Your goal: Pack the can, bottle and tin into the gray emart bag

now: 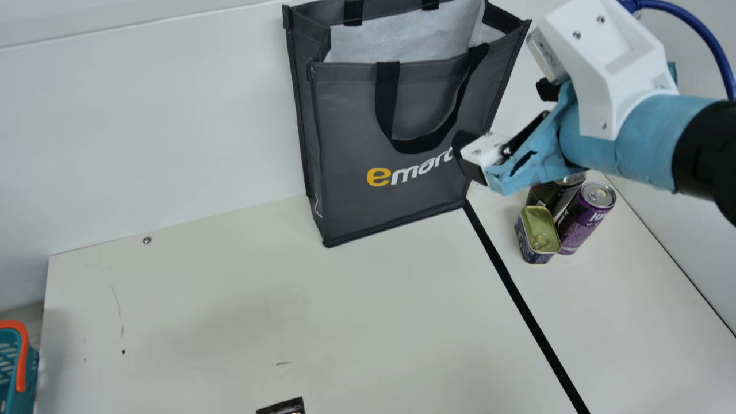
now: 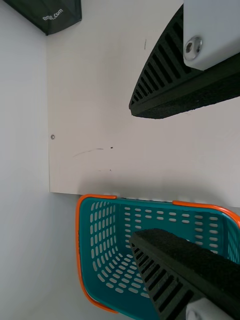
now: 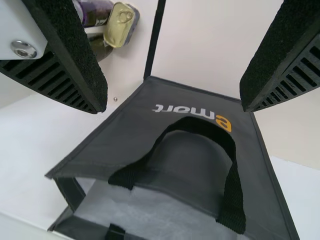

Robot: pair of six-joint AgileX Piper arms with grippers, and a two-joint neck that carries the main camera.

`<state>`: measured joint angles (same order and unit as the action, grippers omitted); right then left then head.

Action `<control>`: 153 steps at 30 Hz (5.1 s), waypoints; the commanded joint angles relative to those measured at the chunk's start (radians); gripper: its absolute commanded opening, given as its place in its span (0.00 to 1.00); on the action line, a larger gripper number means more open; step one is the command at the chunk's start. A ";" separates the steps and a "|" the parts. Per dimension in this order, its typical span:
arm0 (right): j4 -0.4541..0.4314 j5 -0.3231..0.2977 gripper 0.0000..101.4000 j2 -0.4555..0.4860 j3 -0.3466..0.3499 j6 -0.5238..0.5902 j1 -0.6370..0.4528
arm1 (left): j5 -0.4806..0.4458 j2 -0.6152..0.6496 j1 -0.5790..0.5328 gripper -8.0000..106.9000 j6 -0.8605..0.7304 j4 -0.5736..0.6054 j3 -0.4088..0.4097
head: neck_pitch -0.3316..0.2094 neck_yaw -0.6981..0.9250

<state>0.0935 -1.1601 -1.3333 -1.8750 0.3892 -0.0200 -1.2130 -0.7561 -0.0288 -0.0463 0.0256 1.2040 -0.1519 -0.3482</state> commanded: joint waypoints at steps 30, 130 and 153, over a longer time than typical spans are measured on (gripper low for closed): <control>0.231 -0.060 0.90 -0.306 -0.341 0.503 -0.075 | 0.000 0.000 0.000 0.85 0.000 0.000 0.000 | -0.023 -0.001; 0.239 -0.060 0.00 -0.110 -0.101 0.739 0.117 | 0.000 0.000 0.000 0.85 0.000 0.000 0.000 | -0.023 -0.001; 0.159 -0.060 0.00 0.004 0.070 0.644 0.247 | 0.000 0.000 0.000 0.85 0.000 0.000 0.000 | -0.023 -0.001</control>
<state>0.2530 -1.2198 -1.3307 -1.8105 1.0354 0.2229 -1.2130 -0.7561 -0.0288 -0.0463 0.0256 1.2040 -0.1519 -0.3482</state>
